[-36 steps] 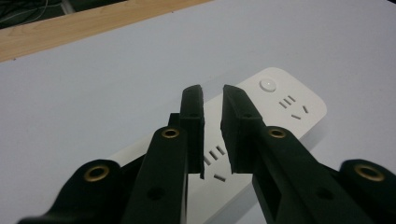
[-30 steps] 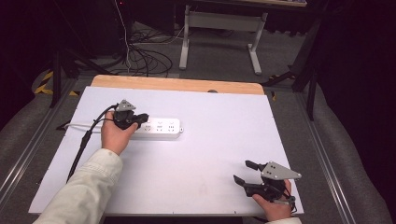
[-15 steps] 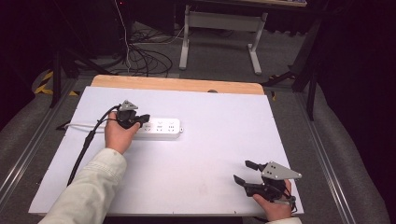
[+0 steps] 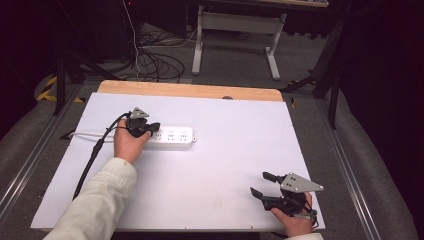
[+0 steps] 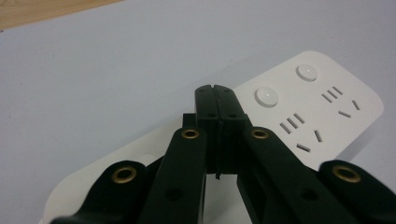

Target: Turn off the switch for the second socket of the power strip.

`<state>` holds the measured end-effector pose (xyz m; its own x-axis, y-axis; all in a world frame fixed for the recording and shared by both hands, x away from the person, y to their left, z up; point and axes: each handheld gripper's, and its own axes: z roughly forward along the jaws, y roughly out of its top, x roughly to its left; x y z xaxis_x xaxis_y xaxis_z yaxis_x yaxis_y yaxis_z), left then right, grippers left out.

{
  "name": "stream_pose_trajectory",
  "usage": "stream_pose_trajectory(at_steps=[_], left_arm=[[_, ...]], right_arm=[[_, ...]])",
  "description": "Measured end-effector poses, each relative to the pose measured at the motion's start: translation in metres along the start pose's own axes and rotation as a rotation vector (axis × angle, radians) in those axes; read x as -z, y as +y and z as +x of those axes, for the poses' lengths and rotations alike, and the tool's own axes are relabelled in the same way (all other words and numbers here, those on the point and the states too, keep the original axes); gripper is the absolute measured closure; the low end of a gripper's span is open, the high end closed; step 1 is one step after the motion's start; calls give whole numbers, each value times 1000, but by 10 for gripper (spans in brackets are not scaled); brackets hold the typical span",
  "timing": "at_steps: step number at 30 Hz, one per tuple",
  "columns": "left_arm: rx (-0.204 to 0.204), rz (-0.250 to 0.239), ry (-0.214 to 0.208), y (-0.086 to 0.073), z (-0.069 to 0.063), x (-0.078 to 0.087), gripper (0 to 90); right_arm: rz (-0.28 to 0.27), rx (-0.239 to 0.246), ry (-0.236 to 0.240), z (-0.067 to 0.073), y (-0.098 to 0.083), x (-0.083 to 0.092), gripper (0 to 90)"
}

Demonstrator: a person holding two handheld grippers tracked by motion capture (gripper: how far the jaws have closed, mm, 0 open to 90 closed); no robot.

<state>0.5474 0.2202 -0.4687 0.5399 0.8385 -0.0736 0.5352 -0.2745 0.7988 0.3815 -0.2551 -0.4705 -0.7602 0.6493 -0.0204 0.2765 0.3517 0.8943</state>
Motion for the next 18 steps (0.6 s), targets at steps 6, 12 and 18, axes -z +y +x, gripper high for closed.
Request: stream_pose_trajectory(at_steps=[6,12,18], left_arm=[[3,-4,-16,-1,-2,-3,897],[-6,2,-2,-1,-4,-3,898],[-20,9,8,-1,-5,-3,898]], right_arm=[[4,-5,3,0,0,0,307],[8,-7,4,-1,0,-1,306],[7,-7,6,-1,-1,-1,307]])
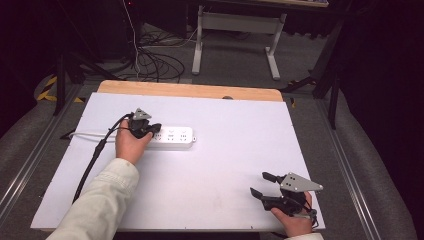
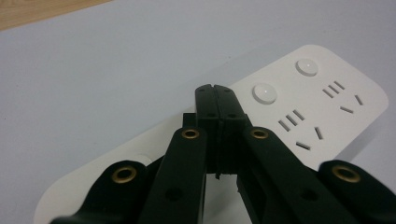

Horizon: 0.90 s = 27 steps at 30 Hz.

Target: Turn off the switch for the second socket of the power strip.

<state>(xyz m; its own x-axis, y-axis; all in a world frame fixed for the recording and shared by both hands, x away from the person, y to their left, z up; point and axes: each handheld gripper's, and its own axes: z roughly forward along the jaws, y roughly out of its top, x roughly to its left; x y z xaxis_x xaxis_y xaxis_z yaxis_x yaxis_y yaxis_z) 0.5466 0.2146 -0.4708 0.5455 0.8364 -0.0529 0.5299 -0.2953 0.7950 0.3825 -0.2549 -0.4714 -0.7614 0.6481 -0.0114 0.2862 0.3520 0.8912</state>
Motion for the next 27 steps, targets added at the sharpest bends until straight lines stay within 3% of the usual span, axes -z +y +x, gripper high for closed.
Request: stream_pose_trajectory(at_steps=[7,22,27], left_arm=[[-25,6,17,0,-2,0,899],[18,8,-3,-1,1,-1,900],[6,11,13,-1,-1,-1,900]], right_arm=[[5,2,5,1,0,-1,306],[6,0,10,1,0,-1,306],[9,2,9,1,0,-1,306]])
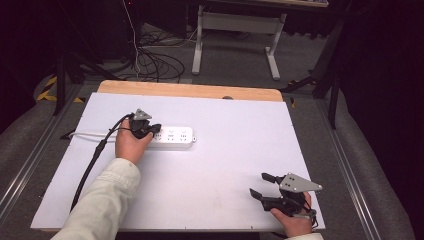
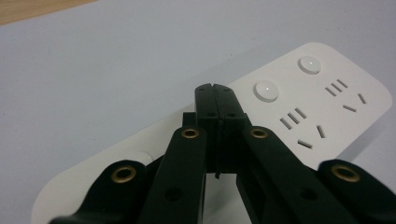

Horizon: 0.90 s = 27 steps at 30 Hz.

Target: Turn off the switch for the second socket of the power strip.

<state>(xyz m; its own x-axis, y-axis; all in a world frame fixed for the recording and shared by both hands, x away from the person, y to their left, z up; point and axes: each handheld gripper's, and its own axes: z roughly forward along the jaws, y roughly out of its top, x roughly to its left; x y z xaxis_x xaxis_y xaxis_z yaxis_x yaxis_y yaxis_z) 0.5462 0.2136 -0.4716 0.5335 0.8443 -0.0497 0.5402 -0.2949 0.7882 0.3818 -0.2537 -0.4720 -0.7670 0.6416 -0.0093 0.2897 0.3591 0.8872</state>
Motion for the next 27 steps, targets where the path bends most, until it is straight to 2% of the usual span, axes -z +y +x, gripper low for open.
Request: stream_pose_trajectory(at_steps=[6,7,13,18,23,27], left_arm=[[30,3,-1,1,1,0,900],[15,13,25,1,1,1,900],[32,14,25,1,0,1,900],[3,16,42,1,-2,1,900],[-2,16,63,1,-6,0,900],[-5,16,58,0,-6,1,900]], right_arm=[[-1,2,2,0,0,0,306],[0,1,1,0,0,0,306],[2,2,2,1,0,-1,307],[2,2,3,1,0,-1,306],[6,5,4,1,0,-1,306],[6,3,4,1,0,-1,306]])
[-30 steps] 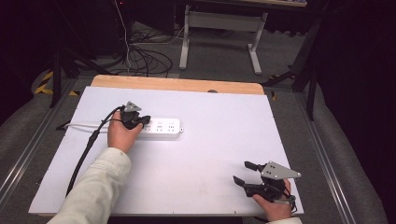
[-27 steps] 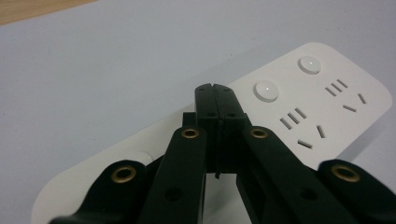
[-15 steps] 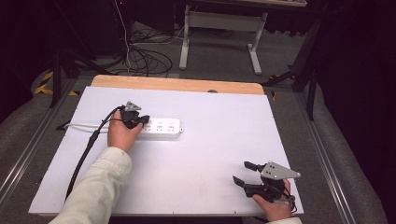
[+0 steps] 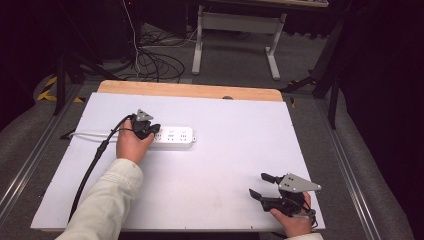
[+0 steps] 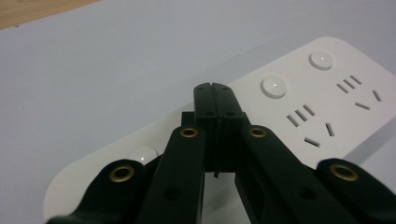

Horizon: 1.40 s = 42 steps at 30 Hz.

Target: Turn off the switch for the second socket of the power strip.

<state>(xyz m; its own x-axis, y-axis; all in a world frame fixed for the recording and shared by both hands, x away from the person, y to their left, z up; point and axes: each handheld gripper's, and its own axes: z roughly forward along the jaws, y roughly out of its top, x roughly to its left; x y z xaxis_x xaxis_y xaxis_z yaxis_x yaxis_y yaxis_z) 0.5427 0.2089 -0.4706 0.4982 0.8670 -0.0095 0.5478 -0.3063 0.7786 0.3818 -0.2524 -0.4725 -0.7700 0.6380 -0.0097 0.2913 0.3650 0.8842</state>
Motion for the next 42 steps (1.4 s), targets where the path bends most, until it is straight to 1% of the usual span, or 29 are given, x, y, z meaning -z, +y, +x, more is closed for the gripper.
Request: stream_pose_trajectory(at_steps=[2,4,15,16,18,20,21,24,27,28,29,30,31,34,35,36,39,40,41,42], left_arm=[[6,-4,-6,-1,1,0,900],[24,-5,-15,-1,2,0,900],[23,5,-17,1,3,0,900],[44,5,-46,0,2,-2,900],[43,1,-47,1,1,-2,900],[9,3,-27,2,-2,-3,900],[8,2,-23,2,-2,-4,900],[18,-2,-35,2,-1,-4,900],[23,2,-20,3,-2,-4,900],[32,4,-26,3,-2,-4,900],[31,-11,-28,6,-2,-2,900],[27,0,-22,6,-2,-1,900],[27,0,-22,6,-2,-1,900],[38,10,-40,7,-4,0,900],[34,14,-37,7,-4,0,900],[39,20,-51,7,-4,2,900],[37,24,-53,8,-4,5,899],[29,20,-53,9,-3,6,899],[34,10,-58,10,-3,11,899],[34,10,-58,10,-3,11,898]], right_arm=[[-1,0,0,0,0,0,306],[0,1,0,0,0,0,306],[2,0,-1,0,0,0,307],[2,1,-2,0,0,0,307],[3,4,-1,0,0,0,307],[2,2,-1,0,0,0,307],[2,2,-1,0,0,0,307],[-1,4,-2,-1,-1,1,307],[-3,0,-3,-1,-1,1,306],[-3,0,-2,-1,-1,2,306],[-3,0,-2,-1,-1,2,306],[-4,0,-3,-1,-1,2,307],[-4,-3,-3,-1,-1,2,307],[-4,-4,-5,-2,-1,2,307],[-5,-1,-4,-2,-1,1,306],[-3,-3,-7,-2,-1,1,306],[-2,-3,-8,-2,-1,1,306],[-2,-4,-8,-2,-1,1,306],[-2,-5,-9,-2,-1,1,307],[-3,-5,-9,-2,-1,1,306]])
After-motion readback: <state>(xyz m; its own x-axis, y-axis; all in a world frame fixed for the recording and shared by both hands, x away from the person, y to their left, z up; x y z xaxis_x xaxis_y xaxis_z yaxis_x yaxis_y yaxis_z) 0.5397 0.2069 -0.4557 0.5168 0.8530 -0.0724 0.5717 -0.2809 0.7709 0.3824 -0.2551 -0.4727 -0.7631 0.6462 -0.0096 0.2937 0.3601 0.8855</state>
